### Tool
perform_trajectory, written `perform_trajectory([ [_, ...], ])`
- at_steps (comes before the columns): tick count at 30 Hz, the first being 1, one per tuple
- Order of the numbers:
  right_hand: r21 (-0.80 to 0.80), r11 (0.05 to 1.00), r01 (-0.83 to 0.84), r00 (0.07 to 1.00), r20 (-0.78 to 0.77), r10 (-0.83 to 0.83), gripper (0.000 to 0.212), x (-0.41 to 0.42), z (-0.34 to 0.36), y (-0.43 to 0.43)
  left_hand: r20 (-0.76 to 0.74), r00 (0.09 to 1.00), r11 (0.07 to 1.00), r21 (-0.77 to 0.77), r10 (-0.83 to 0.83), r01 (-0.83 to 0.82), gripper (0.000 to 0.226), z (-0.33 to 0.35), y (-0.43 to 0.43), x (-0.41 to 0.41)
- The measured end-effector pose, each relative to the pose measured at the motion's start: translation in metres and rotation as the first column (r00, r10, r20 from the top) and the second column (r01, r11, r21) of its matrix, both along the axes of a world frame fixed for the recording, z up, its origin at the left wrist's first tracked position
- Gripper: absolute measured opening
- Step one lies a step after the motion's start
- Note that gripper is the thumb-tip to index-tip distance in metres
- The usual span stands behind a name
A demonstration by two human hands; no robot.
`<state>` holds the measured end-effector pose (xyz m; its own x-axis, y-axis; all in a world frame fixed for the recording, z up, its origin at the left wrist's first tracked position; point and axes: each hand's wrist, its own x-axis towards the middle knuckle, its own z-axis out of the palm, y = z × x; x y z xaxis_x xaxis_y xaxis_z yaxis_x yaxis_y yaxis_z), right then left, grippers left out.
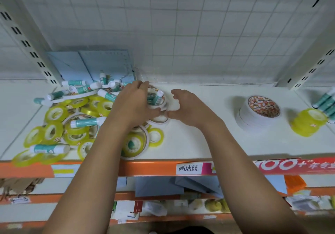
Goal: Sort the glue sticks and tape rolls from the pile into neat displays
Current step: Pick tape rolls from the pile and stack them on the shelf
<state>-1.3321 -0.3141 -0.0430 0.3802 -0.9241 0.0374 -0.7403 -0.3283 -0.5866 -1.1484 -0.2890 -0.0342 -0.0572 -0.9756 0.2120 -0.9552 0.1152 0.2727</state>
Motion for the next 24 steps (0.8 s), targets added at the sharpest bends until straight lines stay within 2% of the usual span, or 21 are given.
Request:
perform_trajectory([
  [5, 0.050, 0.997, -0.058, 0.998, -0.033, 0.059, 0.064, 0.014, 0.001, -0.002, -0.023, 0.999, 1.000, 0.009, 0.024, -0.023, 0.089, 0.007, 0.008, 0.014],
  [11, 0.084, 0.989, -0.125, 0.991, -0.040, 0.129, 0.053, 0.018, -0.002, 0.000, -0.048, 0.998, 0.999, 0.008, 0.036, -0.036, 0.092, 0.010, 0.015, 0.015],
  [16, 0.066, 0.991, -0.120, 0.993, -0.015, 0.121, 0.043, 0.020, -0.004, -0.005, -0.073, 0.996, 0.999, 0.020, 0.050, -0.049, 0.092, 0.011, 0.019, 0.016],
  [22, 0.088, 0.983, -0.160, 0.986, -0.028, 0.163, 0.060, 0.039, -0.004, -0.025, -0.086, 0.994, 0.998, 0.006, 0.065, -0.065, 0.089, 0.012, 0.022, 0.017],
  [24, 0.123, 0.977, -0.176, 0.984, -0.008, 0.178, 0.058, 0.044, -0.003, -0.031, -0.094, 0.993, 0.997, 0.010, 0.071, -0.070, 0.090, 0.013, 0.022, 0.018],
])
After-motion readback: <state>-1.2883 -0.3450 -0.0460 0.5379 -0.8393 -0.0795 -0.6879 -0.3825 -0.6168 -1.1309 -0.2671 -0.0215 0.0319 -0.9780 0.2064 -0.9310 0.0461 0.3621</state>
